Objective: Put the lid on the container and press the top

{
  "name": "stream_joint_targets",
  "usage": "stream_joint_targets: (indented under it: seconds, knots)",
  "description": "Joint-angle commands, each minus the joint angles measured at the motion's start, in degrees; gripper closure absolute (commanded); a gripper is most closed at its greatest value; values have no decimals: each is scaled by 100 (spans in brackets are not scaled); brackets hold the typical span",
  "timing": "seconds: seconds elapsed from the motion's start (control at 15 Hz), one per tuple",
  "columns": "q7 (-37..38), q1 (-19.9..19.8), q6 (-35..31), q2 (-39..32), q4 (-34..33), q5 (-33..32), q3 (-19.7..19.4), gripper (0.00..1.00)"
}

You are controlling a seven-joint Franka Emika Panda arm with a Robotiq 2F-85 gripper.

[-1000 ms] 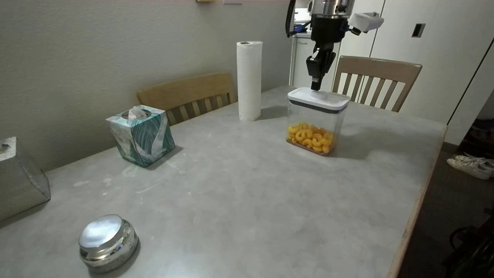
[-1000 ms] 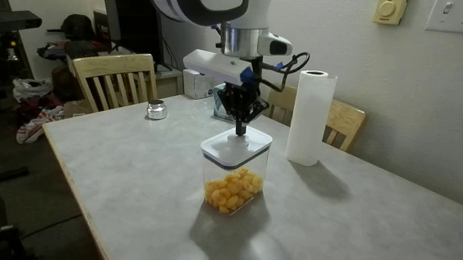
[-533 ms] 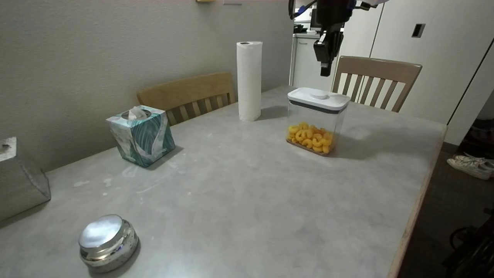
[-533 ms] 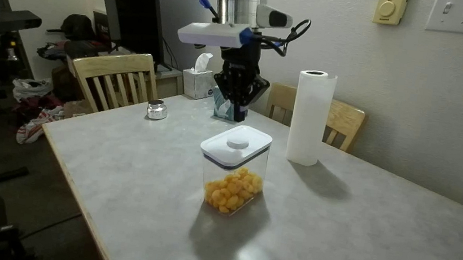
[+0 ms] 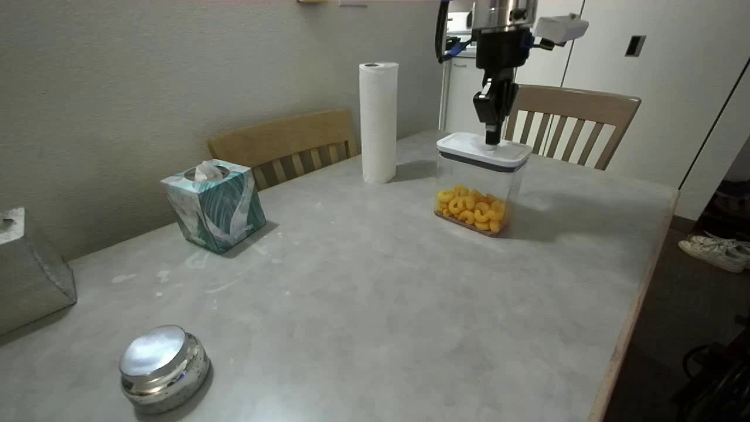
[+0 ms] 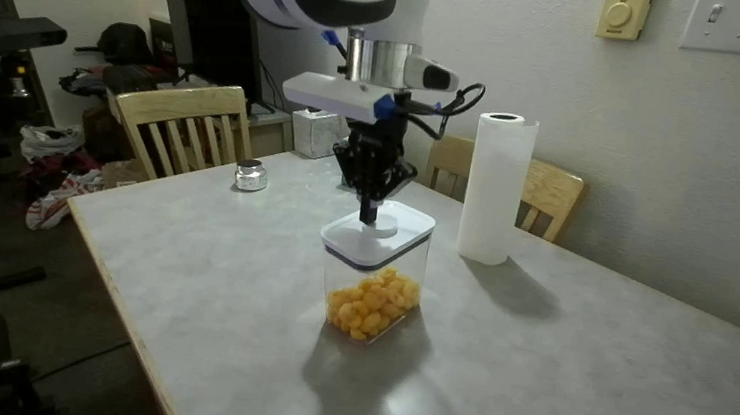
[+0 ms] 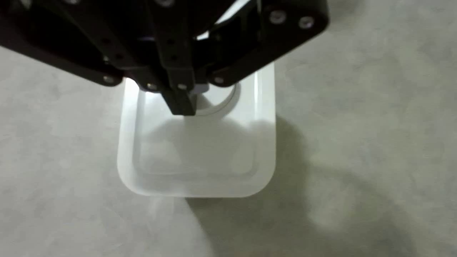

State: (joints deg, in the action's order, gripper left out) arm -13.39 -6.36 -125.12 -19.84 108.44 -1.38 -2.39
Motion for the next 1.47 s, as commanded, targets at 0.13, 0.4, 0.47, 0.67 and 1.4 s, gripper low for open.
stream_joint_targets:
  seconds: [0.13,0.4,0.47,0.67,1.4]
  knots:
    - [-560,-270,-334,-535,77,1013,207,100]
    - [-174,-62,73,-95,15,489,-14,100]
    - [26,33,221,25,-20,197,-79,100]
    - [442,207,602,236,-170,-546,-149,100]
    - [582,201,-140,228,54,-922,-128,100]
